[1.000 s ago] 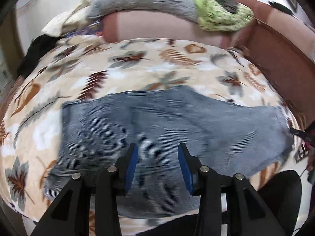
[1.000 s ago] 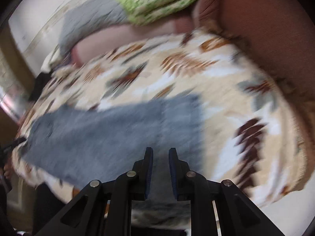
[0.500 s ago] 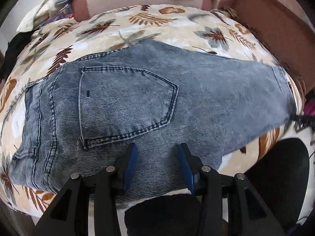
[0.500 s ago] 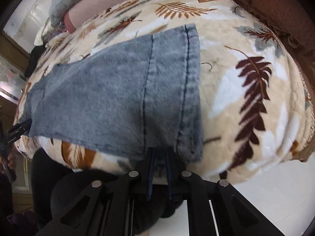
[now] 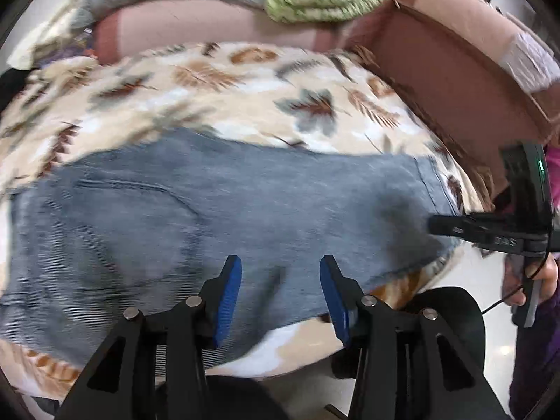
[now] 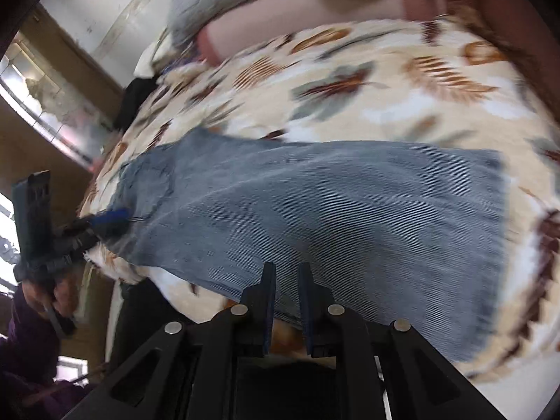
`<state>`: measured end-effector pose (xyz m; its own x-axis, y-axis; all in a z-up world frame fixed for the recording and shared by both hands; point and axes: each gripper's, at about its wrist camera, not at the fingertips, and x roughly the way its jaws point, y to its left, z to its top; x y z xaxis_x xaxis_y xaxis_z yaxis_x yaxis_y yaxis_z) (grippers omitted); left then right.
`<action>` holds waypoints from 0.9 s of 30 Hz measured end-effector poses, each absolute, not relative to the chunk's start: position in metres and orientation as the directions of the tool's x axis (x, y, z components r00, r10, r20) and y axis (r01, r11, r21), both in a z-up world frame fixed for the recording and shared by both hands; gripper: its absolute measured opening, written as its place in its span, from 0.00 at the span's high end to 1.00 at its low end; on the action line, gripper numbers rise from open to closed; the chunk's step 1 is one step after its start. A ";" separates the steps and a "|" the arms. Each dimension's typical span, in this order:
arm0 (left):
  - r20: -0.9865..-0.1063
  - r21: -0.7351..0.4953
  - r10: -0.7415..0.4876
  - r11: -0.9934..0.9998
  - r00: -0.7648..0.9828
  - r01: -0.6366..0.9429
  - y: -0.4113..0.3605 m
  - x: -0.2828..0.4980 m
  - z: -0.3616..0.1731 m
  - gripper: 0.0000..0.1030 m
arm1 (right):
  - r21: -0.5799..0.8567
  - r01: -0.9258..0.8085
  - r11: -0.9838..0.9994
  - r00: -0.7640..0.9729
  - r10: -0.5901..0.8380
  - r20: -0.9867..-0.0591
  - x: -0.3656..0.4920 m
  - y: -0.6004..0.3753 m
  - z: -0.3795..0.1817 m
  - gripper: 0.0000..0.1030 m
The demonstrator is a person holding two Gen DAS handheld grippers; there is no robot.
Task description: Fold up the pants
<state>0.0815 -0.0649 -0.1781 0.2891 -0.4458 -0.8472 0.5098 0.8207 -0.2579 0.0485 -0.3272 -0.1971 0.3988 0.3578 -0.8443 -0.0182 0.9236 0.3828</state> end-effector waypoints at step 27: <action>-0.824 -0.356 -0.482 0.849 0.297 0.390 -0.016 0.088 -0.198 0.55 | 0.404 -0.080 0.911 0.234 0.412 -0.881 0.187 -0.226 -0.218 0.85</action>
<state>0.0877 -0.0159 -0.1976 0.2970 -0.4818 -0.8244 0.3903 0.8492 -0.3557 0.1867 -0.2257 -0.2179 0.2343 0.4115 -0.8808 -0.0797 0.9111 0.4045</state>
